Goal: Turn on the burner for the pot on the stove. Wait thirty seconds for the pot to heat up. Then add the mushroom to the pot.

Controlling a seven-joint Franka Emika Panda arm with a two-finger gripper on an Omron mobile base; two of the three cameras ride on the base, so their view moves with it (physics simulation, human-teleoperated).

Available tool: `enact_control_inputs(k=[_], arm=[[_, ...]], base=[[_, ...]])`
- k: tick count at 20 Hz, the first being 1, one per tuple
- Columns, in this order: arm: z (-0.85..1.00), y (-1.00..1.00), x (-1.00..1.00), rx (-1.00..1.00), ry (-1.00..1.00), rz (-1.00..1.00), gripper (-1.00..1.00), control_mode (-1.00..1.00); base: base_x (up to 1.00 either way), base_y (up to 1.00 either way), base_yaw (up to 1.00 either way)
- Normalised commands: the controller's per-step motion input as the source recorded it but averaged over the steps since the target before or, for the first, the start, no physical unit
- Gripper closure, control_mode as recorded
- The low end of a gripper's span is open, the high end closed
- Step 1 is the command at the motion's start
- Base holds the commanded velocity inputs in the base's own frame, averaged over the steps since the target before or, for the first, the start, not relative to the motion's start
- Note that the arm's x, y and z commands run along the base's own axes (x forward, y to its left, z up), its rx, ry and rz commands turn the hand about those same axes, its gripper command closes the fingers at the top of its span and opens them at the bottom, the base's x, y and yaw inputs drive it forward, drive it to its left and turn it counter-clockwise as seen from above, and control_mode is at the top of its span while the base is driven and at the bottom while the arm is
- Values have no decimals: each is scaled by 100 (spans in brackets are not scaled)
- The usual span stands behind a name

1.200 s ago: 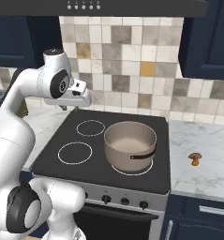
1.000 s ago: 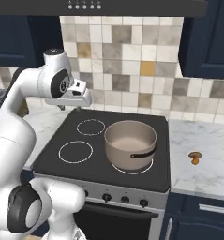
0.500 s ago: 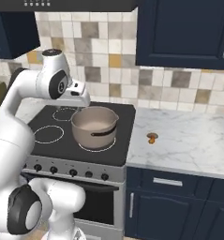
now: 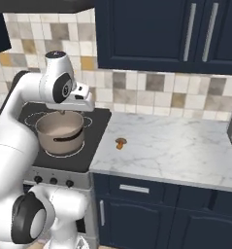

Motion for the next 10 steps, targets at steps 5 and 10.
enact_control_inputs(k=[5, 10], arm=[[0, 0, 0, 0, 0, 0, -100, 100], [0, 0, 0, 0, 0, 0, -100, 100]], base=[[66, -38, 0], [67, -27, 0]])
